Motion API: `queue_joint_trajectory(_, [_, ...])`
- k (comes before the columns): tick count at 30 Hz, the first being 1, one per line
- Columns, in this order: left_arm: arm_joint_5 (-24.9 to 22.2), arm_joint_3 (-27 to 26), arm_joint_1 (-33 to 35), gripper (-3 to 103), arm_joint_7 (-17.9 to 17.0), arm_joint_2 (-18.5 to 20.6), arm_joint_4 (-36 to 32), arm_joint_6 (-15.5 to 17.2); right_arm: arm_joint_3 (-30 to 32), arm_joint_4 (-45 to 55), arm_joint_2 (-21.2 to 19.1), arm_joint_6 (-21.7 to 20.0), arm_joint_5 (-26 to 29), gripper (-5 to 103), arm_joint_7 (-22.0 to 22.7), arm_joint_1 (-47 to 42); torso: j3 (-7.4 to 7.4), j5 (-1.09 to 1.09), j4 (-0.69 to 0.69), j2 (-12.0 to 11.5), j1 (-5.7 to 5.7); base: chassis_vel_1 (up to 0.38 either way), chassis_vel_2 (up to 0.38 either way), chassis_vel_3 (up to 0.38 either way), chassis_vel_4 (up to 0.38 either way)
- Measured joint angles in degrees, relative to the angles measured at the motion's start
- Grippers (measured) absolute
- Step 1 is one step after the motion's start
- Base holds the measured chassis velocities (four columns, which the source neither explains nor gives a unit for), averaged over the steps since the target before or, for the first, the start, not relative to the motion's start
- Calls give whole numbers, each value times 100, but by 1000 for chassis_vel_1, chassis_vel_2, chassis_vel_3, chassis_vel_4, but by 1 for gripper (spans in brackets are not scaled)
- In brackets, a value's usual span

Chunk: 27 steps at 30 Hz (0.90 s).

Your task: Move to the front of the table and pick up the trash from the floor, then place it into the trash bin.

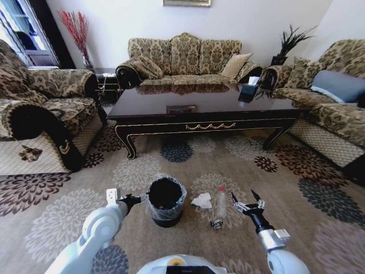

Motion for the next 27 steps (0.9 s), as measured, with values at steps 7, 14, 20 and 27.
queue_joint_trajectory(7, [-68, 314, -248, 99, -24, -274, 525, -15, 16, 37, -18, -50, 13, 100, 23, 10, 0, 0, 0, 0, 0, 0, 0, 0, 0])
queue_joint_trajectory(14, [-111, 580, -524, 96, -41, -483, 821, -28, -1, 60, 30, -73, -36, 100, 34, -30, 0, 0, -1, 0, 0, 0, 0, 0, 0])
queue_joint_trajectory(20, [-230, 649, -736, 96, -141, -549, 1023, -31, 1, 51, 50, -67, -56, 100, 35, -52, 0, 0, 0, 0, 0, 0, 0, 0, 0])
queue_joint_trajectory(27, [-437, 762, -887, 95, -337, -547, 1166, -34, -17, 43, 108, -40, -158, 100, 42, -107, 0, 0, -1, 0, 0, 0, 0, 0, 0])
